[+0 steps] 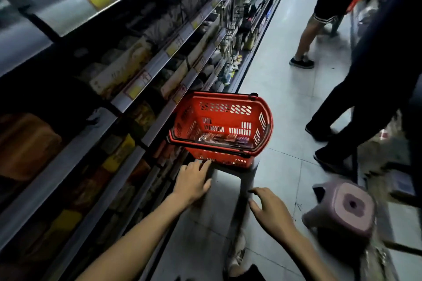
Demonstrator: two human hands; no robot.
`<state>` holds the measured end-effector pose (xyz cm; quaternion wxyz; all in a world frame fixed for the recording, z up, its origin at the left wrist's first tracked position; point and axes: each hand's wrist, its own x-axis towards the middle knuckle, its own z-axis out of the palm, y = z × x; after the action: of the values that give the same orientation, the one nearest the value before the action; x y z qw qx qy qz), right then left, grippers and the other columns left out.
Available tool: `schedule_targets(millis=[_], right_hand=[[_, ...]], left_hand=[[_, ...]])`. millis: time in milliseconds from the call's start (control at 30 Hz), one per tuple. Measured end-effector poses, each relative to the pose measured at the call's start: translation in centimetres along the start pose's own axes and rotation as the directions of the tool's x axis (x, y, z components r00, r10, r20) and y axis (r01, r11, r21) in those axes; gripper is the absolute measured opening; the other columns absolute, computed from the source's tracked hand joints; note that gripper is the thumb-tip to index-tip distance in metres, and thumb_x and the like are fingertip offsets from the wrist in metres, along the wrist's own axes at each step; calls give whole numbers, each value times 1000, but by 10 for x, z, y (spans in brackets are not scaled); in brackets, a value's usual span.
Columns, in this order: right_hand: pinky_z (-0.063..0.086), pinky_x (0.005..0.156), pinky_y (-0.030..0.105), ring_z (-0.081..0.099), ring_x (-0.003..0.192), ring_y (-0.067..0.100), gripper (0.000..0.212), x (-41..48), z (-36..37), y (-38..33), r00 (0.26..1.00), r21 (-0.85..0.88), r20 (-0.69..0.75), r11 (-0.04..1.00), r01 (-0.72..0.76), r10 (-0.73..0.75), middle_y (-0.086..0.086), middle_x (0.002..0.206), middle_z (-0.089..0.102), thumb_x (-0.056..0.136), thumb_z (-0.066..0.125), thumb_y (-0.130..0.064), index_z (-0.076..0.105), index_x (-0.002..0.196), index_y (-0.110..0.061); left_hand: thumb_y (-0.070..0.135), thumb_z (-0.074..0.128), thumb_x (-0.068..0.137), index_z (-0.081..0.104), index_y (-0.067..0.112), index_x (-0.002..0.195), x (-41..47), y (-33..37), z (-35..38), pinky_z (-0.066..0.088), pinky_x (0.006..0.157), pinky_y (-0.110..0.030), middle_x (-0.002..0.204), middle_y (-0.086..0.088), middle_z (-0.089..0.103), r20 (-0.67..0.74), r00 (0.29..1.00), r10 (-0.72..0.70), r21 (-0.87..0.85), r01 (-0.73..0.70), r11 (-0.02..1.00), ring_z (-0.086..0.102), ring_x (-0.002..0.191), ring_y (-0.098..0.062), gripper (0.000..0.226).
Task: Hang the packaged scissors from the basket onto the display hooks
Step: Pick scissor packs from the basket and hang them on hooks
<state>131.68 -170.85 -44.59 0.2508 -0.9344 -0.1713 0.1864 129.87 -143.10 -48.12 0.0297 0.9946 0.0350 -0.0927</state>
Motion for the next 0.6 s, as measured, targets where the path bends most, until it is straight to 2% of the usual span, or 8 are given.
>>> schedule_targets(millis=[133,233,300,400,467,600], right_hand=[[51,89,35,62,111,20,34,70,-9,17,999,-115,-1,992,52,-52,-5,122,66,97,55,-34,64,130,-27],[53,81,42,64,100,28,28,119,-15,30,995,-187,-32,978,88,-96,0,111,68,91,63,-26,67,118,-24],[54,76,44,64,94,31,26,152,-22,36,986,-230,-103,967,106,-132,3,106,68,86,69,-21,68,112,-21],[54,75,43,62,93,32,27,207,-29,45,975,-283,-153,953,113,-161,6,104,66,83,72,-19,69,110,-16],[52,78,43,60,95,33,30,231,-29,46,967,-339,-149,929,148,-209,8,102,65,79,76,-19,68,107,-13],[42,104,50,58,111,40,37,272,-19,52,964,-485,-36,848,213,-262,15,108,65,73,77,-22,69,107,-9]], left_hand=[[50,72,84,48,20,152,76,-8,9,53,89,-48,137,-11,58,43,998,-37,24,36,999,61,119,-33,78],[50,69,87,35,24,160,113,-14,24,47,104,-51,151,-11,48,122,991,-49,28,46,999,51,133,-33,85],[53,61,91,30,26,161,131,-19,31,40,111,-53,153,-8,45,162,986,-32,78,20,997,44,138,-33,82],[51,59,91,41,23,154,159,-28,37,31,119,-55,143,-7,55,224,974,30,97,-53,994,45,135,-35,71],[46,59,93,46,20,147,172,-32,39,31,117,-49,139,-7,56,274,956,104,88,-133,987,48,132,-32,62],[43,62,96,36,18,152,203,-48,43,42,98,-44,146,-11,47,385,897,217,57,-257,965,52,128,-34,67]])
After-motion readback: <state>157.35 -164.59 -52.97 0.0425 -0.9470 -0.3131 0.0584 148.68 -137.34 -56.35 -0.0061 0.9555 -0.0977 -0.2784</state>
